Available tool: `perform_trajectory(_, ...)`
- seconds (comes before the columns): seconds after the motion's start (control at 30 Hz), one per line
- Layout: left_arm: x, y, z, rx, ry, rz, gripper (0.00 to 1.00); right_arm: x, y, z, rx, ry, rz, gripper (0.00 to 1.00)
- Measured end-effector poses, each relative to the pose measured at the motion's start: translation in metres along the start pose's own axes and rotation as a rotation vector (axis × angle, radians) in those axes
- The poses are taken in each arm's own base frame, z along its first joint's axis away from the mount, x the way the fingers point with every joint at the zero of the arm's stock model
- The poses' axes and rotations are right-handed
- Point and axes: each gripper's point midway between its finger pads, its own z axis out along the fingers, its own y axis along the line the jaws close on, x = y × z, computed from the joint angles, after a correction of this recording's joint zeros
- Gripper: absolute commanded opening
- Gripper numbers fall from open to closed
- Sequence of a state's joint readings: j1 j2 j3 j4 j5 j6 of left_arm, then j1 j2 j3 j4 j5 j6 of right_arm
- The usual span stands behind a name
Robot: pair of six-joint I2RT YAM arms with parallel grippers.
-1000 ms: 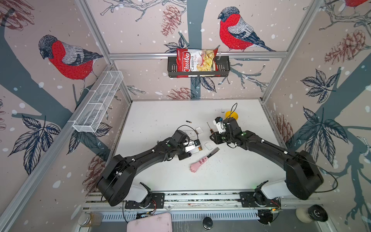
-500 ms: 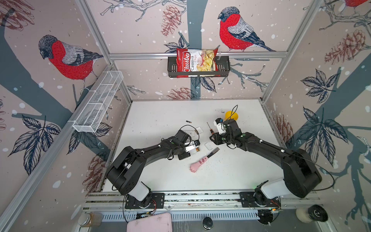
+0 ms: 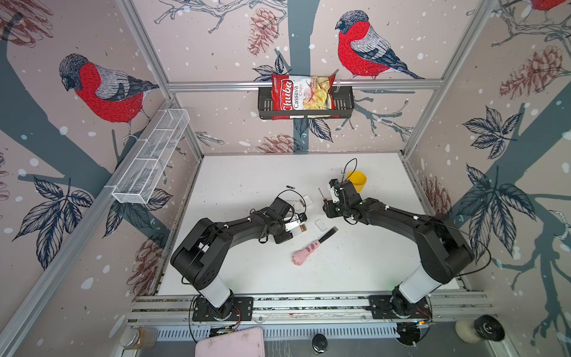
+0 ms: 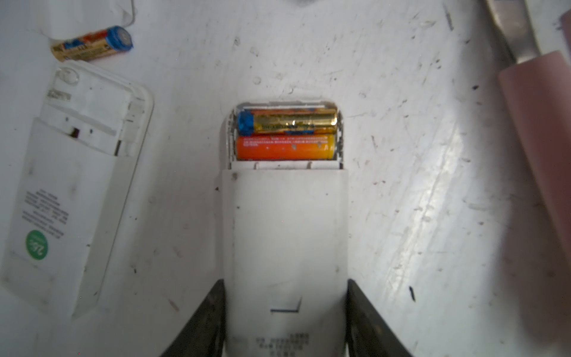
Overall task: Unload the batteries from the remote control
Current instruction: 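Grasp the orange-handled screwdriver with the right gripper while the left draws back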
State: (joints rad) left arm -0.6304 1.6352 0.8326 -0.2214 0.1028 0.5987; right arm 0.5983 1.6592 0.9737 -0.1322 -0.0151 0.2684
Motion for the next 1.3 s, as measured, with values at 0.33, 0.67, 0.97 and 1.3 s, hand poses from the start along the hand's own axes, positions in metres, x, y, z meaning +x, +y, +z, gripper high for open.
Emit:
perform_trajectory(0.33, 0.002, 0.004, -0.006, -0.056, -0.025, 0.006, 0.95, 0.002, -0.014, 0.023, 0.089, 0.034, -0.015, 0.45)
perform_trajectory(0.67, -0.009, 0.009, -0.033, -0.141, -0.08, 0.024, 0.97, 0.015, -0.024, 0.041, 0.113, 0.092, -0.024, 0.37)
perform_trajectory(0.97, -0.04, 0.031, -0.09, -0.311, -0.243, -0.02, 0.97, 0.017, -0.025, 0.048, 0.114, 0.105, -0.023, 0.19)
perform_trajectory(1.3, -0.059, 0.098, -0.193, -0.584, -0.548, -0.456, 0.97, 0.012, -0.007, 0.024, 0.087, 0.05, -0.087, 0.12)
